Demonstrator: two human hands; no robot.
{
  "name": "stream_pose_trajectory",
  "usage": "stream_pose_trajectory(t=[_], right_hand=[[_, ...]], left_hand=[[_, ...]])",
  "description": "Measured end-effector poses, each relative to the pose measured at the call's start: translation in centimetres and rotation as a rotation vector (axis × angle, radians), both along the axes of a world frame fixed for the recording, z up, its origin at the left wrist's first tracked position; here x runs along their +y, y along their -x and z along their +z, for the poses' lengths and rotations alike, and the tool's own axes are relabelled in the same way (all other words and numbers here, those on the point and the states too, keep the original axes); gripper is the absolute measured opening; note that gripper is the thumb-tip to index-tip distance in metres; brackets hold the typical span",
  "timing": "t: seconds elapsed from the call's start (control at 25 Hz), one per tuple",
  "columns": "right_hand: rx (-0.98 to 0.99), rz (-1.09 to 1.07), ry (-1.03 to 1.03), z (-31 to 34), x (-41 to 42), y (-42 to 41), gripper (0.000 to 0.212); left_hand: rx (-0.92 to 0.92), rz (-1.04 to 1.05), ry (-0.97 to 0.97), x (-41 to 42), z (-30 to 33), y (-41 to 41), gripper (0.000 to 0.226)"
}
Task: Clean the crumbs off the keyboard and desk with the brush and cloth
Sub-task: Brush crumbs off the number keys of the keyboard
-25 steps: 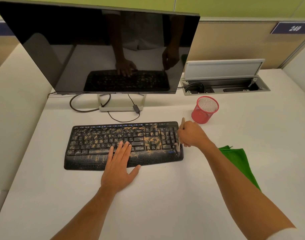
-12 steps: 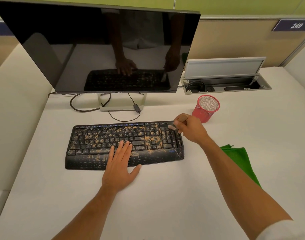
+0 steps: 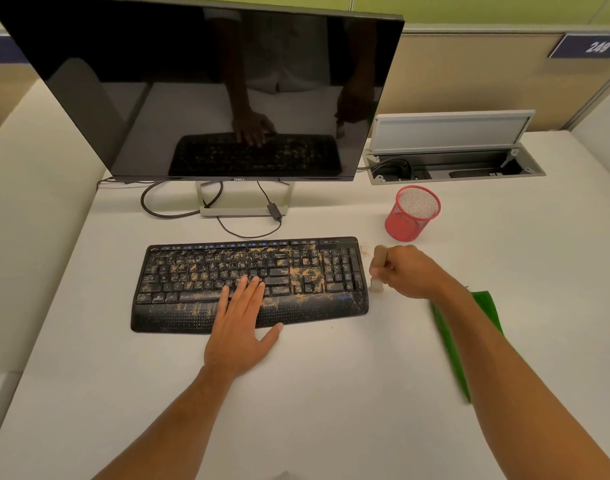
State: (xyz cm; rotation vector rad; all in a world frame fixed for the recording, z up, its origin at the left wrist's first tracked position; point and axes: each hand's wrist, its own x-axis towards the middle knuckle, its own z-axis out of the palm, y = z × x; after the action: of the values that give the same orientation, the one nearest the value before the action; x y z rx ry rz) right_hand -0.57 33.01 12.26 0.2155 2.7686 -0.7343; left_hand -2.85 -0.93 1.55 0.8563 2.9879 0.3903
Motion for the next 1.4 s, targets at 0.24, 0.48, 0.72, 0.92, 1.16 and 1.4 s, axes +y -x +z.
stream_pose_trajectory(t=[0.24,0.48,0.72,0.92,1.16,1.4], right_hand=[[0.319,-0.185,0.14,-0.5,-1.2,1.5,0.015],[0.192,-0.248,0.123,-1.6,-1.6,0.7,0.021],[0.016,-0.168,0.093,0.3,-1.1,-0.2,0.032],[0.267,-0.327,0.147,0.0,-2.2,0.2,0.024],[0.143,-0.29,0.069,-1.5,-2.5,-0.4,0.063],[0.301,-0.411,0.146,-1.5,-2.3,0.0,0.029]], left_hand=[[-0.005,-0.001,-0.013,0.0,0.0,0.0,0.082],[-0.004,0.0,-0.006,0.0,0.0,0.0,0.082],[0.004,-0.004,-0.019,0.0,0.0,0.0,0.082],[0.004,-0.008,-0.031,0.0,0.1,0.0,0.082],[0.003,-0.007,-0.016,0.0,0.1,0.0,0.083],[0.001,-0.001,-0.001,0.0,0.0,0.0,0.082]])
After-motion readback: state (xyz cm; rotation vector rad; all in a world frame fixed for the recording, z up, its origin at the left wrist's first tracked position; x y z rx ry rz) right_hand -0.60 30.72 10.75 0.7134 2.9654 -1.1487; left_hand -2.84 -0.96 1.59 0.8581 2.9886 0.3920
